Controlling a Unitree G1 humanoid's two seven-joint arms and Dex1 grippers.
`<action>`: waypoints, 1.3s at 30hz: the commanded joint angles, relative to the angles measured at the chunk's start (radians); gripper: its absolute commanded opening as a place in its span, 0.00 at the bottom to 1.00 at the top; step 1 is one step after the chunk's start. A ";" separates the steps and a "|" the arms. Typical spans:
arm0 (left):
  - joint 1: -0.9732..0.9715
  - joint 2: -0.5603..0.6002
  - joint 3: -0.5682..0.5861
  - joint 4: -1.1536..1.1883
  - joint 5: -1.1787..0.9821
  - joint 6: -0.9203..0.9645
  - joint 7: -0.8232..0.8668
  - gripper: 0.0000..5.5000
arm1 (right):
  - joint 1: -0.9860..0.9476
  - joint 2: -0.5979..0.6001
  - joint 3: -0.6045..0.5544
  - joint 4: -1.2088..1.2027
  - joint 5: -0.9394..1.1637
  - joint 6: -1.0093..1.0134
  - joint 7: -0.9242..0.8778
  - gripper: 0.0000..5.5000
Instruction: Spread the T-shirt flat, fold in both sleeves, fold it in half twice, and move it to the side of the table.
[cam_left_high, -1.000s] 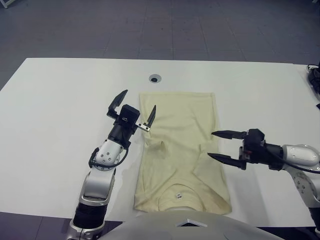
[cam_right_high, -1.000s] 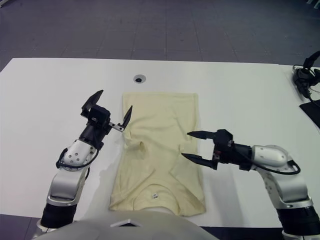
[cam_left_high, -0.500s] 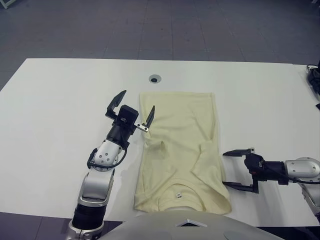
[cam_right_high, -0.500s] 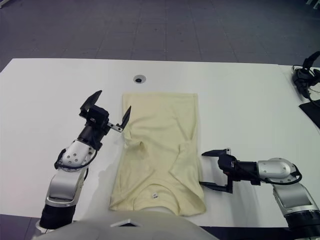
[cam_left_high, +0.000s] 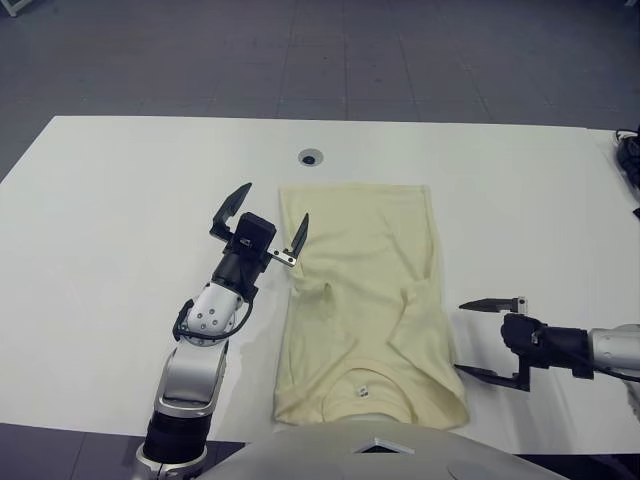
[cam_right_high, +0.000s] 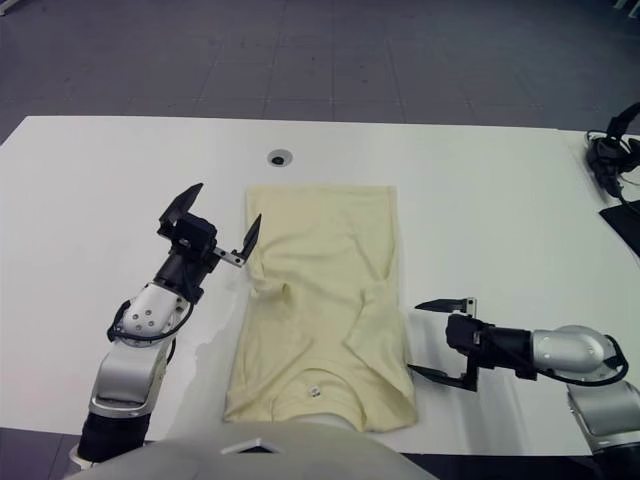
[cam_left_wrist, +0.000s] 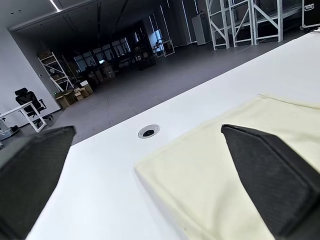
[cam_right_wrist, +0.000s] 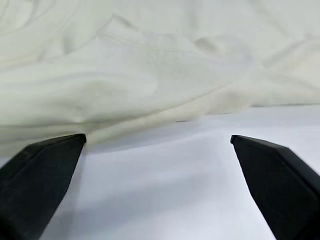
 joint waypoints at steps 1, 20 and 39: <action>-0.001 0.005 0.005 -0.007 0.002 0.011 0.001 0.98 | -0.012 -0.002 -0.021 -0.036 0.099 0.080 0.053 0.98; -0.006 0.011 0.014 -0.012 -0.003 0.017 -0.006 0.98 | 0.063 0.018 0.109 0.017 -0.081 -0.033 0.078 0.98; 0.026 0.120 0.003 -0.067 -0.053 0.031 -0.163 0.98 | 0.096 -0.003 -0.112 -0.174 0.087 0.060 0.034 0.98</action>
